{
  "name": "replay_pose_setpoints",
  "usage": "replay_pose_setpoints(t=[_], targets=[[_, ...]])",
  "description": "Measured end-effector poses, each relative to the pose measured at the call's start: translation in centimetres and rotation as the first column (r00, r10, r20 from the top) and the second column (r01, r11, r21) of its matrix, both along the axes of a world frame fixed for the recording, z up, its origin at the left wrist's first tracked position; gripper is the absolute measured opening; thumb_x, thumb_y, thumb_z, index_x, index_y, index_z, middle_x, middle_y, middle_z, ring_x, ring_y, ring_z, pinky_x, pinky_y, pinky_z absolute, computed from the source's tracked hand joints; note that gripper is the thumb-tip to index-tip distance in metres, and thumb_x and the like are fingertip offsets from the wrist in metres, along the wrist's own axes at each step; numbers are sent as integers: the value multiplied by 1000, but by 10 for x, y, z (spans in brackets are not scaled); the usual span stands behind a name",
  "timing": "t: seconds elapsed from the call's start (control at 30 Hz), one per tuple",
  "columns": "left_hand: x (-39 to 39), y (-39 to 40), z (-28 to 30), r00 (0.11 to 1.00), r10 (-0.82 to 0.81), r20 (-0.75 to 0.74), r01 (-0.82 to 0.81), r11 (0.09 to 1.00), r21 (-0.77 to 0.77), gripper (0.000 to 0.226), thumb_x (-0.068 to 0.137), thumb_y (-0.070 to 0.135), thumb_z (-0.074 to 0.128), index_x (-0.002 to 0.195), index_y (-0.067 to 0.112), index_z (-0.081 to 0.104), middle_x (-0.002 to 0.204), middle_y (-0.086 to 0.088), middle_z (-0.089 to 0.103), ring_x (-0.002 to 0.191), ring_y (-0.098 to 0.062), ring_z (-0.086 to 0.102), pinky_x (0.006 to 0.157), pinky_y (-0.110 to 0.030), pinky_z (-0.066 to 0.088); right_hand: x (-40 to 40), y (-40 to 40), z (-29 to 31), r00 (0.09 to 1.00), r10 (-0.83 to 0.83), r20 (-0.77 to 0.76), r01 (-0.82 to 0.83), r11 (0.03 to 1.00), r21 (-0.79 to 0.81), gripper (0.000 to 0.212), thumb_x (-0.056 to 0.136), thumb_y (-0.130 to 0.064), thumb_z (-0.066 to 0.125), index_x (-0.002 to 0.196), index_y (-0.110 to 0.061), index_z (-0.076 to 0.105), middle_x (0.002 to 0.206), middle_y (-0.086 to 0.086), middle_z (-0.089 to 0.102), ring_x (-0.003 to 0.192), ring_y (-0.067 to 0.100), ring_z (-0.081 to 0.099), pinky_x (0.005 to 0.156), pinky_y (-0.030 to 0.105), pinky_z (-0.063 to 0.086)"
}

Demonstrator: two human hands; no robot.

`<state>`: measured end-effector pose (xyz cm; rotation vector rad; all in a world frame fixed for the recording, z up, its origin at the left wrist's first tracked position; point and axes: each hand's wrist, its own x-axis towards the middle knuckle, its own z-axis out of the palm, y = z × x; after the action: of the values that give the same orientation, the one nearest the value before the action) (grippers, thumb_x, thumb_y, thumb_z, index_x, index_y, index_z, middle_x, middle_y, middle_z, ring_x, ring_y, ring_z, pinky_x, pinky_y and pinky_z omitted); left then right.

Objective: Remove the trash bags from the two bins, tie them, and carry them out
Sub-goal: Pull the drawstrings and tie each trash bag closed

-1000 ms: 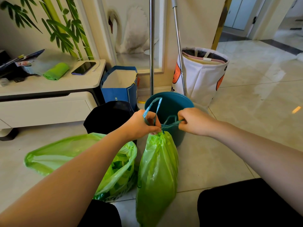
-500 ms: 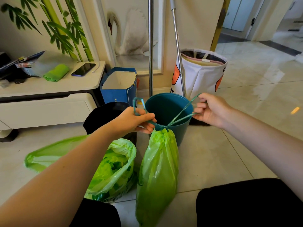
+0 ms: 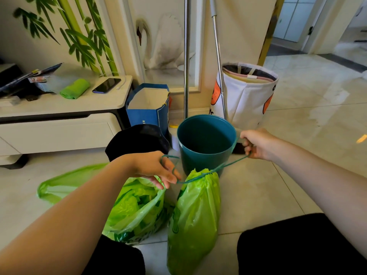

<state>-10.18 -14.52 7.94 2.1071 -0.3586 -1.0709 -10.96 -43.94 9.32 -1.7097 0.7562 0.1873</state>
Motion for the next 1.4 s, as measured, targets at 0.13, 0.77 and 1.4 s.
replay_pose_setpoints(t=[0.13,0.77,1.4], targets=[[-2,4,5,998,-58,0,58,998,33,22,84,15,70,104,5,71,92,-17,71,85,-15,70,83,-33,58,8,13,-6,981,190,-22,-189,943,-272,15,83,-12,50,92,-5,60,74,10,57,62,22,55,65,34,53],[-18,153,6,852,327,409,-399,911,103,15,87,15,66,97,6,73,91,-11,75,72,-14,67,64,-22,52,25,150,-17,523,850,-55,-526,271,-806,29,85,-18,46,105,-19,67,108,3,66,97,24,59,84,43,52],[-84,164,-60,754,-410,513,60,821,568,57,76,44,73,125,23,56,133,2,50,122,-19,45,98,-33,40,46,250,-63,338,919,-201,-780,154,-606,46,90,-34,54,99,11,63,78,28,63,82,41,61,65,37,43]])
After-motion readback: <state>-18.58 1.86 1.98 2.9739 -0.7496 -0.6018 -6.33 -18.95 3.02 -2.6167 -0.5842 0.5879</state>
